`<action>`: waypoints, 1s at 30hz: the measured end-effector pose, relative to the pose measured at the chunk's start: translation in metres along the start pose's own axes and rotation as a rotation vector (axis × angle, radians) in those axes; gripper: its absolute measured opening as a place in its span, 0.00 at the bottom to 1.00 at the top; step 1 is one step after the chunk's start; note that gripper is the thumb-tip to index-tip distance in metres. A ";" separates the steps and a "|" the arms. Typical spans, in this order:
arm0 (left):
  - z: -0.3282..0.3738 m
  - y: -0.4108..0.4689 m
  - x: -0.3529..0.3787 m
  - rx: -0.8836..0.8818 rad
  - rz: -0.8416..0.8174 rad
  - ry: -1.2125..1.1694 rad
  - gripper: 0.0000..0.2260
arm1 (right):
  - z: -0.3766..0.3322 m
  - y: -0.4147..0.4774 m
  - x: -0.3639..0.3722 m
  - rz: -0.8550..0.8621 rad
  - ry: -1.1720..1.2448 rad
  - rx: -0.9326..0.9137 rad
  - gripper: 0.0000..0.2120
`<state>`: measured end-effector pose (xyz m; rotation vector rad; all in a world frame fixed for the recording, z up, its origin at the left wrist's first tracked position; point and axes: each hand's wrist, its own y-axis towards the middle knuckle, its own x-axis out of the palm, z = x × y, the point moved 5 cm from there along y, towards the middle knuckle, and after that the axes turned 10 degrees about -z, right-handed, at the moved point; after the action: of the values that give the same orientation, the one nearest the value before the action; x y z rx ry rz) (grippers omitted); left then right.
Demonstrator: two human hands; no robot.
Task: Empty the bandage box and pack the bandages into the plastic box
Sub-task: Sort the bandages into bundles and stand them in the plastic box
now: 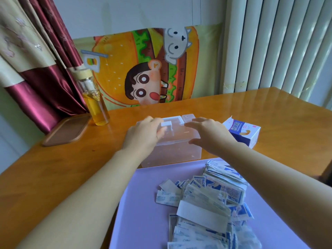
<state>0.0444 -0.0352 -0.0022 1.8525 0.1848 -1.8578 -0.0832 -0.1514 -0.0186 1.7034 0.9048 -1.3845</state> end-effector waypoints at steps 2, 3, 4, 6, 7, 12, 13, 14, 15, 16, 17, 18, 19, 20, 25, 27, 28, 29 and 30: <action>-0.014 -0.010 -0.001 -0.134 0.095 -0.267 0.23 | 0.005 0.000 0.003 0.013 0.090 0.002 0.32; -0.021 -0.015 0.003 -0.243 0.117 -0.418 0.28 | 0.007 0.000 0.005 0.021 0.159 0.016 0.34; -0.028 -0.021 0.010 -0.358 0.094 -0.593 0.33 | 0.010 -0.001 0.007 0.029 0.242 0.043 0.37; -0.034 -0.029 0.023 -0.519 0.021 -0.870 0.38 | 0.015 -0.001 0.010 0.041 0.427 0.106 0.41; -0.034 -0.030 0.027 -0.548 -0.002 -0.927 0.38 | 0.016 0.000 0.011 0.043 0.506 0.126 0.41; -0.027 -0.031 0.016 -0.506 0.081 -1.030 0.32 | 0.020 0.000 0.007 0.086 0.579 0.150 0.40; -0.025 -0.031 0.012 -0.502 0.098 -1.049 0.30 | 0.021 0.000 0.004 0.106 0.602 0.150 0.39; -0.025 -0.029 0.008 -0.501 0.117 -1.071 0.29 | 0.022 0.000 0.000 0.125 0.635 0.151 0.39; -0.025 -0.027 0.005 -0.505 0.136 -1.086 0.28 | 0.024 0.001 -0.005 0.144 0.679 0.156 0.39; -0.027 -0.023 0.002 -0.505 0.157 -1.100 0.27 | 0.026 0.002 -0.010 0.165 0.730 0.163 0.39; -0.029 -0.019 0.000 -0.505 0.175 -1.118 0.25 | 0.027 0.004 -0.014 0.189 0.778 0.170 0.38; -0.032 -0.013 -0.002 -0.503 0.185 -1.139 0.24 | 0.029 0.007 -0.019 0.213 0.814 0.179 0.38; -0.034 -0.007 -0.004 -0.500 0.190 -1.147 0.23 | 0.029 0.010 -0.023 0.236 0.829 0.188 0.38; -0.035 -0.003 -0.008 -0.493 0.188 -1.122 0.24 | 0.030 0.014 -0.027 0.253 0.830 0.197 0.37; -0.043 0.011 -0.025 -0.380 0.238 -0.677 0.17 | 0.034 0.023 -0.033 0.314 0.865 0.253 0.34; -0.049 0.019 -0.025 -0.354 0.235 -0.626 0.15 | 0.035 0.019 -0.025 0.337 0.878 0.288 0.36; -0.050 0.023 -0.026 -0.355 0.229 -0.616 0.15 | 0.036 0.017 -0.018 0.318 0.868 0.311 0.36; -0.051 0.027 -0.026 -0.359 0.237 -0.619 0.15 | 0.037 0.015 -0.010 0.270 0.851 0.335 0.36; -0.051 0.031 -0.027 -0.369 0.249 -0.641 0.15 | 0.037 0.013 -0.001 0.201 0.832 0.354 0.35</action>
<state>0.1023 -0.0329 0.0289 0.9333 0.0594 -1.9739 -0.0892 -0.1903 -0.0216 2.6417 0.8982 -0.6987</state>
